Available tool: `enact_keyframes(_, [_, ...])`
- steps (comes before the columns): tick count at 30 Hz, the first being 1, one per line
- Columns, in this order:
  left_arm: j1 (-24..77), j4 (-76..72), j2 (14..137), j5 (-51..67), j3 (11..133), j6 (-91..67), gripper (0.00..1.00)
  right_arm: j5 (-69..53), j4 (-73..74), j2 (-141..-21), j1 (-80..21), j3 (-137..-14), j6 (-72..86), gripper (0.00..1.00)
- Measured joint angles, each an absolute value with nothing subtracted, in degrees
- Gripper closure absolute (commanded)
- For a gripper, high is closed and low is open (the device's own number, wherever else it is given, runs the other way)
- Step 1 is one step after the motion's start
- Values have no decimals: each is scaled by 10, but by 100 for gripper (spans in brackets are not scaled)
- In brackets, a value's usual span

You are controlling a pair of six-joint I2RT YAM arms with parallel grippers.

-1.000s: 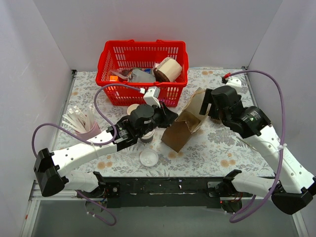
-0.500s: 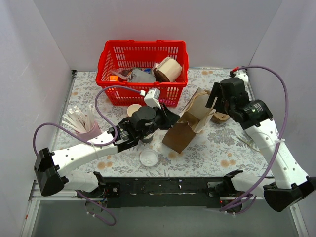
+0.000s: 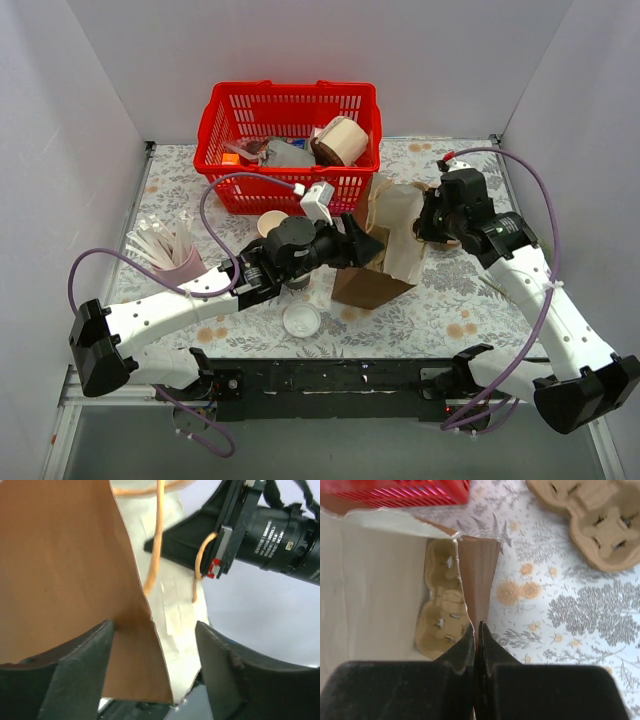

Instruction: Pack the takeout coffee

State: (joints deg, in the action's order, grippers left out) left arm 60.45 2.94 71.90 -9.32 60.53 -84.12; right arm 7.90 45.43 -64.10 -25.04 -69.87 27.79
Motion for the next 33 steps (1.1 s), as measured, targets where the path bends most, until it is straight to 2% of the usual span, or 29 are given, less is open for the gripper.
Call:
enact_keyframes(2, [605, 18, 718, -58, 601, -829, 2, 65, 436, -628, -251, -700, 254, 99])
enact_keyframes(8, [606, -16, 672, 45, 558, -791, 2, 44, 398, -590, -250, -721, 173, 99])
enact_keyframes(13, [607, -5, 620, 73, 558, -762, 2, 47, 372, -567, -250, -733, 117, 99])
enact_keyframes(22, [608, 76, 591, 34, 565, -758, 2, 57, 391, -575, -250, -764, 81, 99])
enact_keyframes(29, [609, 190, 591, -41, 625, -790, 2, 77, 508, -667, -249, -888, 94, 99])
enact_keyframes(33, [609, 290, 586, -110, 671, -832, 2, 70, 557, -722, -238, -907, 95, 99])
